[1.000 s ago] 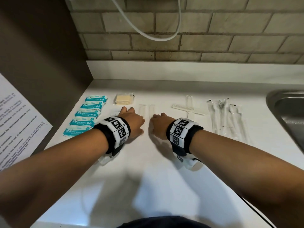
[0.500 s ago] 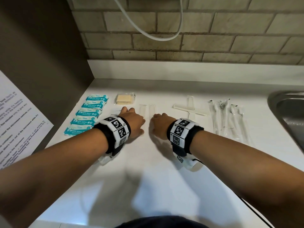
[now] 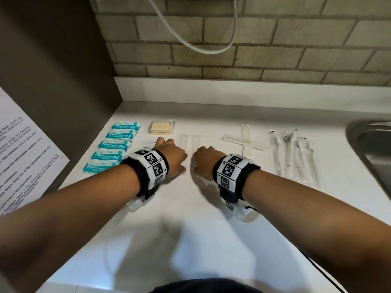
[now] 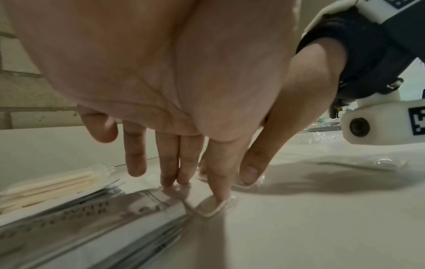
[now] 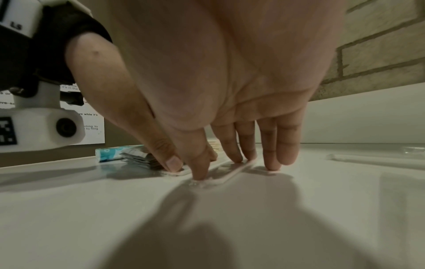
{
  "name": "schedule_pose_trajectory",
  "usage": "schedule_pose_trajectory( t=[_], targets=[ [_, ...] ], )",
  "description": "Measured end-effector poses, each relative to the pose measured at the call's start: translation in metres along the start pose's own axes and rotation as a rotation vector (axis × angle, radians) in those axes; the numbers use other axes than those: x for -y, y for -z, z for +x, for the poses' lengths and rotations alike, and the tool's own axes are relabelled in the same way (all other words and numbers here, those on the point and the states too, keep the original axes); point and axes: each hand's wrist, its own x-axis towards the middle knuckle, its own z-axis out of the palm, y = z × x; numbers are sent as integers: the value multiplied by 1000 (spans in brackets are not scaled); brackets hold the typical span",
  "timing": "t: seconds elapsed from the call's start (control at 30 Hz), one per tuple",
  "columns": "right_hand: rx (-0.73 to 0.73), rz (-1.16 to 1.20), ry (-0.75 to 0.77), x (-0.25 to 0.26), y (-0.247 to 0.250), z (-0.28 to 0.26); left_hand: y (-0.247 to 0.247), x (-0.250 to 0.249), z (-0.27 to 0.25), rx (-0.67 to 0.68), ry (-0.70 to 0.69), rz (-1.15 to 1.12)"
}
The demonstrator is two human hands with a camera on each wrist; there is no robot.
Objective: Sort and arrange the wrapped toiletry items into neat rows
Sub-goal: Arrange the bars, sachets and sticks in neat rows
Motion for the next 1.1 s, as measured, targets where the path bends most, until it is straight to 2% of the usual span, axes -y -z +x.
schedule_pose_trajectory(
  t=[0.3,0.43,0.57,0.73,0.9,1.1],
  targets=[
    [-45,94,27,-8,4,-2,6,2,-1,-31,-10,-35],
    [-115,153,-9,-34,22,-11,24,-8,0,-146,3,-155],
    [-129,103,-142,-79,40,-17,36,-36,3,-267,-55,-360],
    [-68,37,-266,-120,42,-17,37,-86,7,-181,-174,-409],
    [-52,59,-256,-132,28,-10,24,-110,14,-75,-234,-352],
    [-113,138,-242,-139,26,-7,24,-102,23,-95,-184,-263]
  ],
)
